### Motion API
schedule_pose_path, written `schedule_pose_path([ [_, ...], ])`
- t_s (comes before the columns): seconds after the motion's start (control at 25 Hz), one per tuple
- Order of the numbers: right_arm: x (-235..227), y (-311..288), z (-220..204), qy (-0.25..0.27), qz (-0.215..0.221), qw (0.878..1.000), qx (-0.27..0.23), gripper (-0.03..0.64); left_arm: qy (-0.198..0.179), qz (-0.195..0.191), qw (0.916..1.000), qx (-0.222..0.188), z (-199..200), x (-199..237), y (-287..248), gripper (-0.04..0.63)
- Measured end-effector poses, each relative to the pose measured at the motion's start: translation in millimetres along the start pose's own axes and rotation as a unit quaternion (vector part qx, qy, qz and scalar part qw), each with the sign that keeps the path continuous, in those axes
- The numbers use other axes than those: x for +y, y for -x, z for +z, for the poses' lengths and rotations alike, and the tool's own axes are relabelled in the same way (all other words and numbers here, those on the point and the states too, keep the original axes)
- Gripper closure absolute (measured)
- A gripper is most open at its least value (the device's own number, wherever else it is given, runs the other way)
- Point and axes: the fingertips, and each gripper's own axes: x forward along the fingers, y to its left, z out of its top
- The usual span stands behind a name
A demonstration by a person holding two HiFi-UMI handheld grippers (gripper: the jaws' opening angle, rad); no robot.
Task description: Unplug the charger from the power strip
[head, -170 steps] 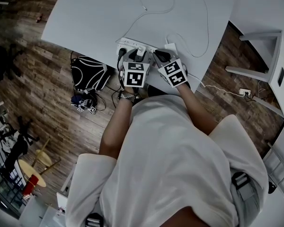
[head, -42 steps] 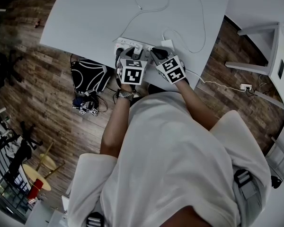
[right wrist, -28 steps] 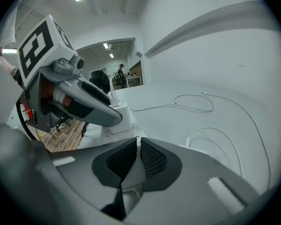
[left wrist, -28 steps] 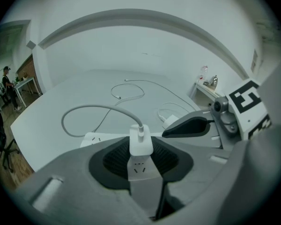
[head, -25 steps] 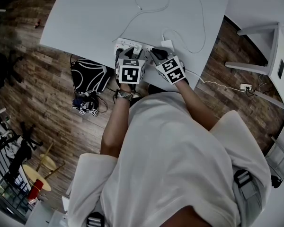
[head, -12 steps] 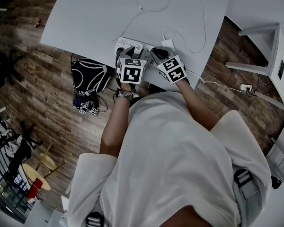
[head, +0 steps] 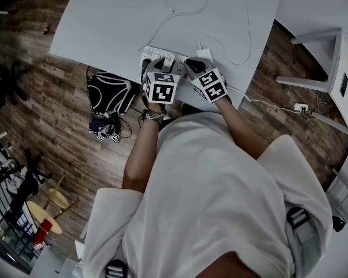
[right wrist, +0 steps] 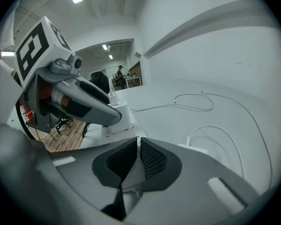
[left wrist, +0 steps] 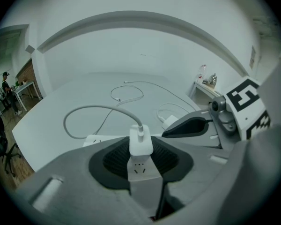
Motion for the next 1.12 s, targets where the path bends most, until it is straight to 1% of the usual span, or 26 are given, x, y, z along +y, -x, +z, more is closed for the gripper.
schedule_pose_path([
  [0.16,0.9,-0.5,0.2,0.001,-0.001,1.000,-0.001,0.592,0.014,-0.004,0.9999,-0.003,0.8,1.9,3.0,0.456],
  [0.24,0.6,-0.5,0.3,0.001,-0.001,1.000,-0.001,0.591,0.021,-0.003,0.9997,-0.013,5.7,1.8,8.0,0.456],
  [0.36,-0.7,0.9,0.4,0.002,-0.002,1.000,-0.001,0.591,0.021,-0.002,0.9993,-0.030,18.8,1.8,14.5,0.456],
  [0.48,-0.1,0.3,0.5,-0.003,-0.002,1.000,0.000,0.591,0.028,-0.004,0.9990,-0.034,21.8,5.2,15.0,0.456],
  [0.6,-0.8,0.0,-0.3,-0.008,0.000,1.000,0.001,0.591,0.051,-0.012,0.9980,-0.036,17.4,3.8,13.1,0.456],
  [0.72,-0.7,0.4,-0.2,-0.010,-0.002,1.000,0.001,0.591,0.095,-0.046,0.9931,-0.049,17.2,-3.9,13.0,0.456],
  [0.8,-4.5,2.7,1.8,-0.023,-0.012,1.000,-0.006,0.595,0.123,-0.065,0.9887,-0.055,17.4,-7.1,11.7,0.454],
  [0.92,-13.9,9.4,9.5,-0.057,-0.031,0.998,-0.027,0.609,0.140,-0.079,0.9856,-0.052,15.1,-7.2,7.5,0.454],
  [1.04,-17.5,15.2,13.6,-0.073,-0.033,0.996,-0.038,0.609,0.164,-0.091,0.9807,-0.056,16.0,-5.8,5.4,0.454],
  [1.12,-18.2,19.2,14.0,-0.084,-0.033,0.995,-0.042,0.609,0.171,-0.096,0.9791,-0.055,15.5,-5.5,4.0,0.454],
])
